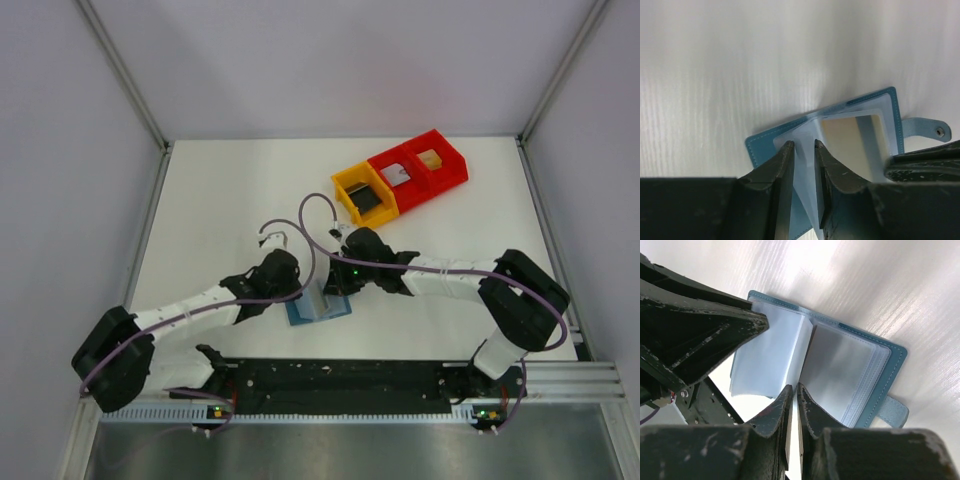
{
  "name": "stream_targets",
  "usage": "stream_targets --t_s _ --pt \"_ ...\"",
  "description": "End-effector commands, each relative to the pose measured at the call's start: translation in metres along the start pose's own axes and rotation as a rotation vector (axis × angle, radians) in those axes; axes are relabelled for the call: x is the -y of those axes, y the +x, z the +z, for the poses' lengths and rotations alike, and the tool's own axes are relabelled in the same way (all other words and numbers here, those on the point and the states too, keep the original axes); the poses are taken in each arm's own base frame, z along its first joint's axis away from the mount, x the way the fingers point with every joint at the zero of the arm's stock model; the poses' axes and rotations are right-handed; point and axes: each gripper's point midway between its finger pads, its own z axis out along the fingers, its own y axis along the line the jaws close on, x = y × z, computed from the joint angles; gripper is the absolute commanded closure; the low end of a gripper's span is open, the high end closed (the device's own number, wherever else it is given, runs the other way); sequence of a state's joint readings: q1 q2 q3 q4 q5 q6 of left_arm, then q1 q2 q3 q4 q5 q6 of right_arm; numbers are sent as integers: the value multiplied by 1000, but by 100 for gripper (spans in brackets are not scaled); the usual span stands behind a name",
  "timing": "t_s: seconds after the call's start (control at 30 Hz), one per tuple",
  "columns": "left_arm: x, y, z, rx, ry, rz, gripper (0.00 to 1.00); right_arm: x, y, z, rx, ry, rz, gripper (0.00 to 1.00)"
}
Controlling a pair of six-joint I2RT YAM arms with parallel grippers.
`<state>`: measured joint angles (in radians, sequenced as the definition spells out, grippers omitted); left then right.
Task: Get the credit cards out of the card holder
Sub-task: Open the card holder at the center of the board.
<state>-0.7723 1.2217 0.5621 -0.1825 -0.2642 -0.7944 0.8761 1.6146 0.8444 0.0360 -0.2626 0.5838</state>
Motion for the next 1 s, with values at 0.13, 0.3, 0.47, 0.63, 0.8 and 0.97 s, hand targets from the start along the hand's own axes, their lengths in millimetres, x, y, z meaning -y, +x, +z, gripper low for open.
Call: stream_targets --t_s 0.13,0.3,0.47,0.63,0.8,0.97 --pt "-32 -13 -21 79 -78 -26 72 0 -9 -4 40 0 -16 94" --pt "-2 -34 -46 106 48 -31 72 0 -10 -4 41 -1 -12 95" --pt "58 -54 -77 115 332 -29 69 1 -12 -4 47 11 -13 97" --pt "83 -34 -63 8 443 -41 69 5 -15 -7 58 25 -7 100" --pt "71 -4 -31 -78 393 -55 71 17 -17 -16 83 59 9 100" --pt "52 8 -11 -105 292 -38 72 39 -24 -28 120 98 40 100"
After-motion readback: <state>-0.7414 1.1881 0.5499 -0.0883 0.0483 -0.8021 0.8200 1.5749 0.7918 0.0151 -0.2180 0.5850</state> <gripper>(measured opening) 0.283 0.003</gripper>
